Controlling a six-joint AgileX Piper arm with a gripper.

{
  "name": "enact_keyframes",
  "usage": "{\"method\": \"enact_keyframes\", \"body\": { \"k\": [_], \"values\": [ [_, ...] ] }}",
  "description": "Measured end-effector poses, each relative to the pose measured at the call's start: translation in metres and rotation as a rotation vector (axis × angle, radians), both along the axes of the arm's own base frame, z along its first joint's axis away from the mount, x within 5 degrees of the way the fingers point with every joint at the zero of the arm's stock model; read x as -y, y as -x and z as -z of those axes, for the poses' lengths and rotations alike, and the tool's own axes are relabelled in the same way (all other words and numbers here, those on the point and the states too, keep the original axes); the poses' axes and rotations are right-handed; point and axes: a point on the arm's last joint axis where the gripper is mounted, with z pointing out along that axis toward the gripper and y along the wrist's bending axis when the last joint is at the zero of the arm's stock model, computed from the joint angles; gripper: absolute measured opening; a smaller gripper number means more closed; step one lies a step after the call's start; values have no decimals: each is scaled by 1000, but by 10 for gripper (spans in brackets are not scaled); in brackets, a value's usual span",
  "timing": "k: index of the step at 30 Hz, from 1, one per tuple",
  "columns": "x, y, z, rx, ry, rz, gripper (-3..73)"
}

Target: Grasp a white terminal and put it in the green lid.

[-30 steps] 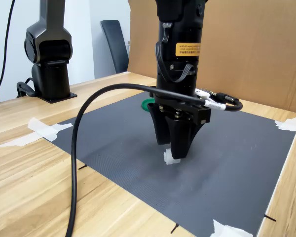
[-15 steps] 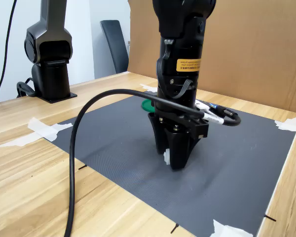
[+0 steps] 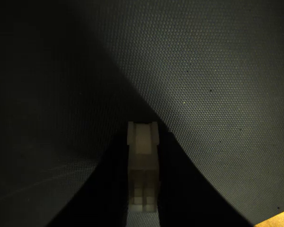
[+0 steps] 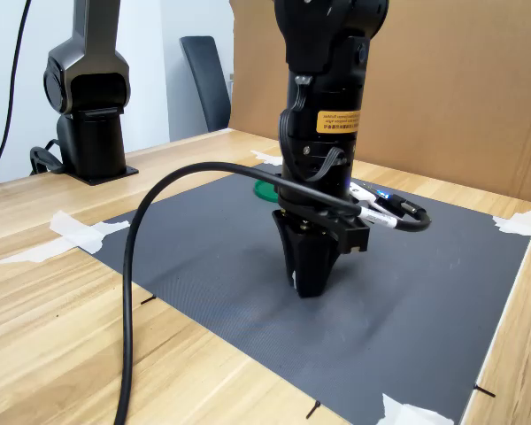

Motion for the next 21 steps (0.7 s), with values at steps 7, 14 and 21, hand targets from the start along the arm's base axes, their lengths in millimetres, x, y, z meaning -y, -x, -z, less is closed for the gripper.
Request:
{"method": "enact_keyframes", "body": {
  "k": [7,14,21],
  "values": [
    [0,4,-20,46,-9,30,84],
    [-2,21,-71,59,-34,77,84],
    [-43,24,-118,38,-66,109,84]
  ]
}}
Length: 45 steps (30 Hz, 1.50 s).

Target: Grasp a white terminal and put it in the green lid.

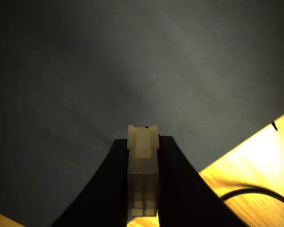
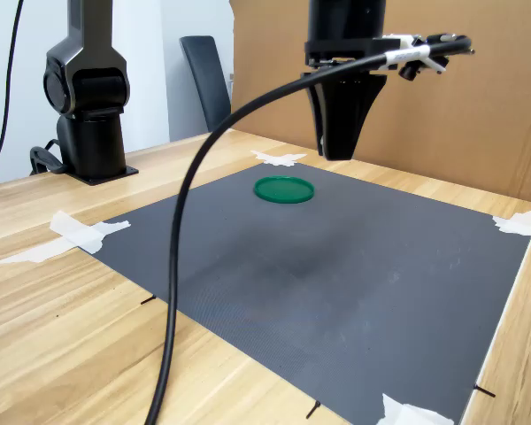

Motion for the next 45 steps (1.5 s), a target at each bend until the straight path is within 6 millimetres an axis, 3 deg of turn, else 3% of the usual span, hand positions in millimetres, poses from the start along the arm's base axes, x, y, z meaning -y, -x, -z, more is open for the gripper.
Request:
{"method": "enact_keyframes", "body": {
  "k": [4,7,11,14,19,21,26,34,39,45],
  "values": [
    [-16,5,-7,9,-21,-20,84],
    [-43,20,-24,46,-85,-45,84],
    [-52,27,-26,54,-89,-64,84],
    [-76,57,-1,19,-74,-140,84],
    [-91,79,26,-9,-70,-191,85],
    [-103,94,48,-51,-62,-225,85],
    [-124,117,59,-61,-66,-287,85],
    [-118,138,76,-38,-79,-291,85],
    [-118,138,79,-21,-88,-253,85],
    [-119,131,98,-73,-39,-258,85]
  ]
}}
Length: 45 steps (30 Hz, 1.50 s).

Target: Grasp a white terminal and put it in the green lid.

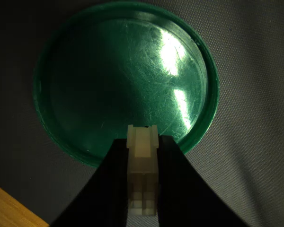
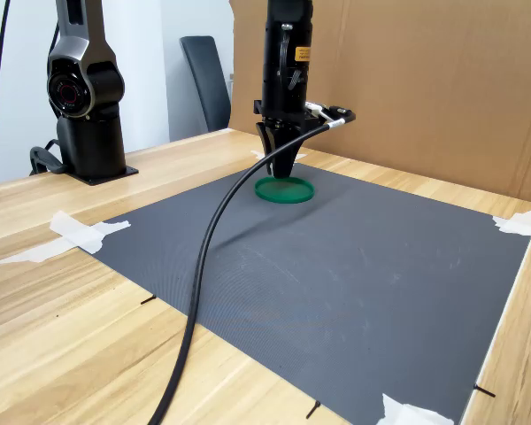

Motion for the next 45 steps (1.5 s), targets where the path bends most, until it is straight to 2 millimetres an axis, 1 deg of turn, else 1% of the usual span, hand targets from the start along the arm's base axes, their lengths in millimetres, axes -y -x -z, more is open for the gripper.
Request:
{"method": "enact_keyframes", "body": {
  "k": [4,7,11,14,15,16,20,21,23,25,27,28,33,34,35,37,38,39,40,42,43,44,45],
  "values": [
    [-1,-2,5,-5,8,-14,85],
    [-2,-3,9,-16,15,-21,106],
    [-2,-4,14,-27,22,-27,196],
    [-3,-4,15,-30,25,-30,288],
    [-3,-4,16,-31,25,-30,351],
    [-3,-4,16,-31,25,-30,386],
    [-3,-5,16,-31,25,-30,449],
    [-2,-4,14,-27,22,-30,457],
    [0,1,-9,44,-18,-29,461],
    [1,2,-15,64,-30,-30,461],
    [3,5,-25,98,-50,-29,458],
    [6,8,-36,127,-78,-3,437],
    [22,2,-52,137,-145,120,320],
    [26,-2,-60,148,-166,153,270],
    [34,-6,-68,167,-179,188,192],
    [43,-10,-79,201,-194,221,99],
    [50,-12,-87,224,-203,250,46],
    [65,-13,-102,275,-221,301,-2],
    [89,-8,-119,334,-248,384,-20],
    [106,-3,-130,372,-273,448,-24],
    [127,5,-141,419,-300,523,-25],
    [140,10,-147,446,-305,559,-25],
    [146,13,-149,459,-305,573,-25]
  ]
}}
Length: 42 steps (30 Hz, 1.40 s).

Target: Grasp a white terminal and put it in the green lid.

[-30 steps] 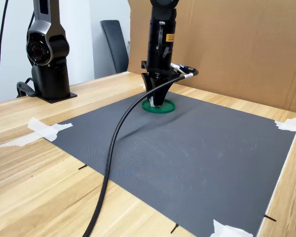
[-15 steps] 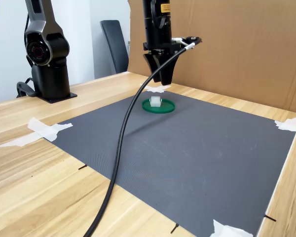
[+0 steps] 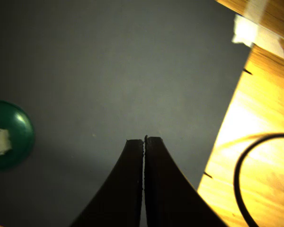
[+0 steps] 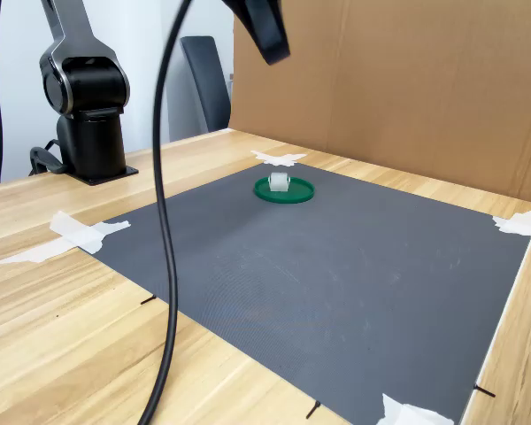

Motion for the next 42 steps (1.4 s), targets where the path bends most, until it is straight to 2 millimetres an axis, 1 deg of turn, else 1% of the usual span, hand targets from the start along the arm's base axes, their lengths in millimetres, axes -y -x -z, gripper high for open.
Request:
{"method": "enact_keyframes", "body": {
  "k": [2,4,6,7,9,12,13,16,18,21,24,26,27,31,32,34,37,39,41,42],
  "values": [
    [7,4,-1,8,5,14,-26],
    [18,12,4,4,6,37,-26],
    [30,23,18,-15,2,67,-26],
    [33,33,25,-2,-12,88,-26],
    [28,50,34,54,-41,100,-26],
    [23,61,42,78,-73,111,-26],
    [18,75,55,97,-122,150,-26],
    [17,83,64,141,-144,204,-26],
    [15,87,69,204,-145,228,-26],
    [9,96,71,299,-152,225,-26],
    [1,105,81,318,-181,208,-26],
    [-4,115,94,305,-228,215,-26],
    [-7,124,110,281,-254,232,-26],
    [-7,141,135,280,-249,268,-26],
    [-5,148,141,338,-239,285,-26],
    [-3,154,147,394,-272,325,-26],
    [-3,158,153,449,-288,337,-26],
    [-3,160,157,454,-284,336,-26],
    [-3,167,167,445,-268,332,-26],
    [-2,169,168,442,-260,330,-26]
  ]
}}
